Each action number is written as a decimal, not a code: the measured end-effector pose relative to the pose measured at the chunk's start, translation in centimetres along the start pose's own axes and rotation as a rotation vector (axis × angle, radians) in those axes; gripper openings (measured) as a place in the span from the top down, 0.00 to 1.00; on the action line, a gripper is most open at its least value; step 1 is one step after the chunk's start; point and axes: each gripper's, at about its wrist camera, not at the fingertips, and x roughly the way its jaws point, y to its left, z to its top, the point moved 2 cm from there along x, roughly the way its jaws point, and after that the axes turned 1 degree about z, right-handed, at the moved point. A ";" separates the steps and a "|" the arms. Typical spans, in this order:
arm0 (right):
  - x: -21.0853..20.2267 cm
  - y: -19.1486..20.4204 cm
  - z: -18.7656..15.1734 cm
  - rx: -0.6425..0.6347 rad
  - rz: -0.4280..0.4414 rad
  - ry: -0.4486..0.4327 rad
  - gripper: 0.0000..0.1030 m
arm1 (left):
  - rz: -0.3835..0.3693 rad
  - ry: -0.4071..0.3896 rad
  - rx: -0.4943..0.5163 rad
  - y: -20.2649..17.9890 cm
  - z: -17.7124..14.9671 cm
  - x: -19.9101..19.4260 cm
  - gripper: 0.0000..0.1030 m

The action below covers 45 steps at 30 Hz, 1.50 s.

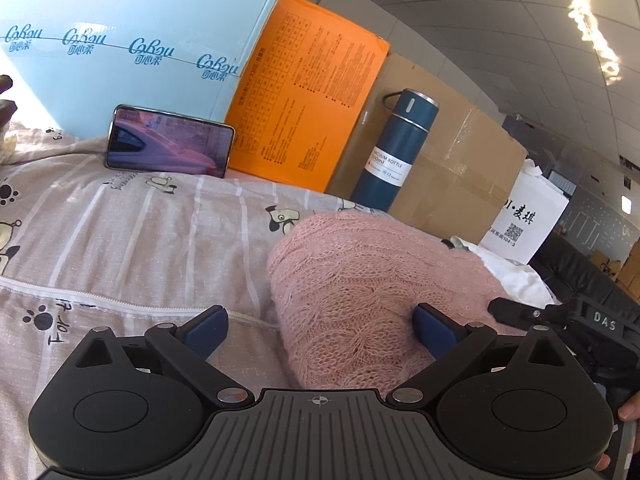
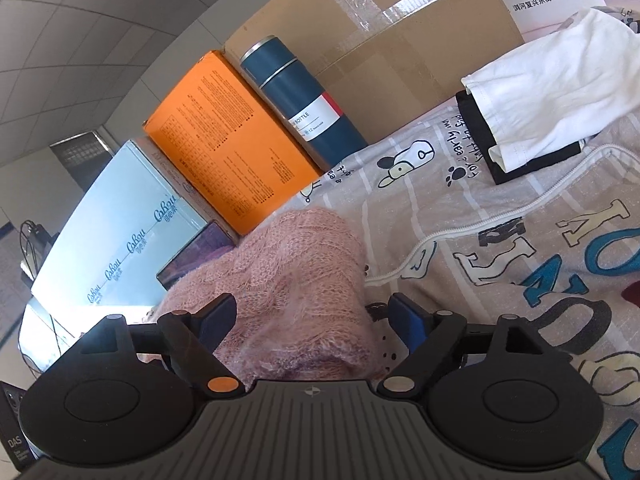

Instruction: Fold clothes

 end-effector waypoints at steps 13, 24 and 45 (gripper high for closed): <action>2.0 1.6 -1.3 -0.145 -0.083 0.056 0.00 | -0.178 0.139 -0.049 -0.6 -1.0 1.5 0.02; 2.8 4.2 -1.2 -0.115 -0.068 0.145 0.28 | -0.198 0.125 -0.080 -0.2 -0.8 1.4 0.03; 0.6 17.9 0.0 -0.227 0.052 0.042 0.57 | -0.078 -0.331 -0.024 2.2 5.3 -9.4 0.49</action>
